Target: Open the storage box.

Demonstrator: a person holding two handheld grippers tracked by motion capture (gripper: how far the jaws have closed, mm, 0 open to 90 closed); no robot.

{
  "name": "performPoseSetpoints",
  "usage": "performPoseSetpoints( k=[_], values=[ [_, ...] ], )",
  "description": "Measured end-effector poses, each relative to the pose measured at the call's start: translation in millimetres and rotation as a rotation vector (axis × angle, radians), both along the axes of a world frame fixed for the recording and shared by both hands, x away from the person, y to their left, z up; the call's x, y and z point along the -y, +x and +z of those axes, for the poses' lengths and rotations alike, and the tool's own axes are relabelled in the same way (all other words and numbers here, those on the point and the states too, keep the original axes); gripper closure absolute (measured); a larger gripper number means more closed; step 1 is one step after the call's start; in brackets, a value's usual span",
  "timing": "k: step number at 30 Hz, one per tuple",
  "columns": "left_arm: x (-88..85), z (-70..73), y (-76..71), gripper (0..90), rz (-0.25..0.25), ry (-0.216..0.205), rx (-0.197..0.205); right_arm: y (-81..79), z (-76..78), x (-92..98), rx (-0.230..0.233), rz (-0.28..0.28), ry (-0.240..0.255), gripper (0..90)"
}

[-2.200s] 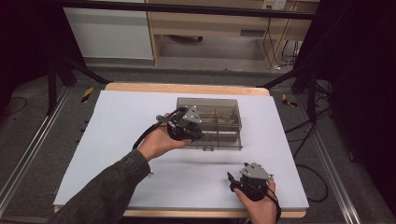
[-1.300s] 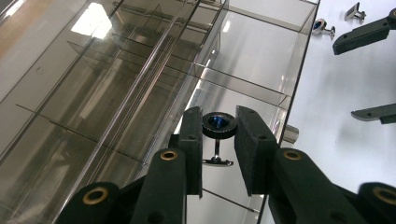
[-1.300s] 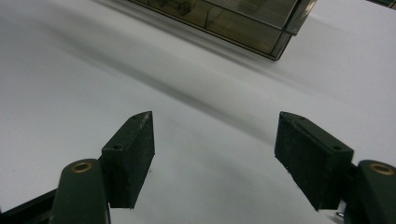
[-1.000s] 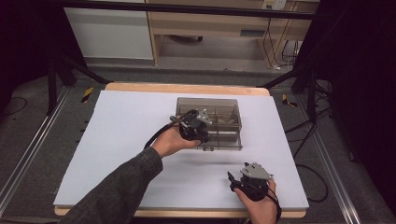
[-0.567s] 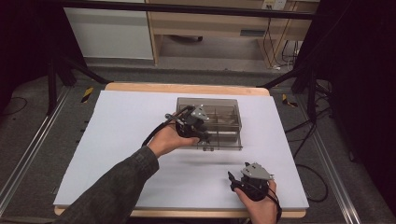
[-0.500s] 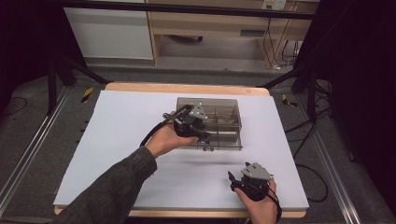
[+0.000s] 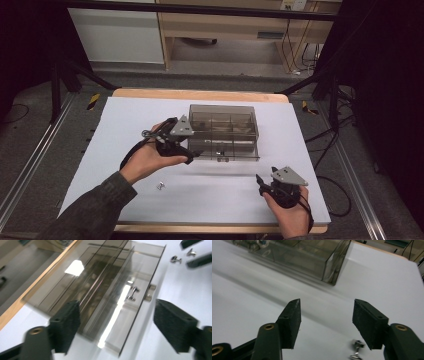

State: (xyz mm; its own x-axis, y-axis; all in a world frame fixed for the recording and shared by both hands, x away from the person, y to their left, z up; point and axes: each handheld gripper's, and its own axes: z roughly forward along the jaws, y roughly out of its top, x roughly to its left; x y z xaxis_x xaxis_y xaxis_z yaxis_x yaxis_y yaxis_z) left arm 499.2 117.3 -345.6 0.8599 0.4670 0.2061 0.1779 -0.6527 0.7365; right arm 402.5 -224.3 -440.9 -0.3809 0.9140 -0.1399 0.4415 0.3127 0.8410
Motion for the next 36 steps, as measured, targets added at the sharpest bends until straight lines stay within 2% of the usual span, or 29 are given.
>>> performPoseSetpoints(
  k=[1, 5, 9, 12, 14, 17, 20, 21, 22, 24, 25, 26, 29, 36],
  values=[
    [-6.1, -1.5, -2.3, 13.2, 0.017, 0.003, 0.002, 1.6, 5.0, 3.3, 0.000, -0.003, -0.006, 41.7],
    [-31.2, -12.3, -11.8, 9.7, 0.056, 0.004, 0.001, 8.6, 21.3, 18.0, -0.038, -0.032, -0.011, 43.8],
    [-57.3, -28.6, -20.1, 8.4, 0.088, -0.001, 0.002, 14.5, 27.9, 29.7, -0.112, -0.063, -0.018, 46.1],
    [-78.4, -44.5, -25.8, 7.5, 0.113, 0.003, 0.015, 17.9, 29.7, 35.9, -0.170, -0.073, -0.016, 49.0],
    [-89.1, -53.8, -28.7, 6.5, 0.125, -0.001, 0.027, 22.1, 29.6, 39.4, -0.216, -0.089, 0.003, 50.4],
    [-105.7, -68.1, -31.1, 5.4, 0.133, 0.008, 0.019, 29.3, 26.5, 41.7, -0.277, -0.113, 0.019, 50.7],
    [-119.7, -77.8, -34.0, 5.4, 0.167, -0.029, 0.033, 36.6, 19.4, 41.5, -0.345, -0.138, 0.032, 50.8],
    [-125.4, -82.4, -35.9, 5.3, 0.181, -0.057, 0.039, 38.5, 17.1, 41.3, -0.361, -0.144, 0.037, 51.3],
    [-127.9, -85.7, -37.2, 5.4, 0.195, -0.067, 0.043, 40.4, 14.2, 40.6, -0.376, -0.151, 0.035, 52.3],
    [-133.7, -92.1, -39.6, 5.3, 0.197, -0.027, 0.057, 42.4, 10.0, 39.3, -0.396, -0.170, 0.032, 53.7],
    [-136.1, -95.0, -40.7, 5.4, 0.206, -0.028, 0.061, 43.1, 8.7, 38.9, -0.403, -0.173, 0.024, 54.2],
    [-137.9, -97.6, -41.7, 5.5, 0.216, -0.044, 0.064, 43.8, 7.3, 38.1, -0.408, -0.179, 0.018, 55.0],
    [-140.8, -100.6, -42.9, 5.5, 0.223, -0.057, 0.062, 45.8, 3.5, 36.2, -0.426, -0.179, 0.012, 57.4],
    [-147.4, -96.9, -47.9, 5.8, 0.257, -0.088, 0.083, 50.3, -9.0, 37.0, -0.466, -0.182, 0.014, 62.9]
  ],
)
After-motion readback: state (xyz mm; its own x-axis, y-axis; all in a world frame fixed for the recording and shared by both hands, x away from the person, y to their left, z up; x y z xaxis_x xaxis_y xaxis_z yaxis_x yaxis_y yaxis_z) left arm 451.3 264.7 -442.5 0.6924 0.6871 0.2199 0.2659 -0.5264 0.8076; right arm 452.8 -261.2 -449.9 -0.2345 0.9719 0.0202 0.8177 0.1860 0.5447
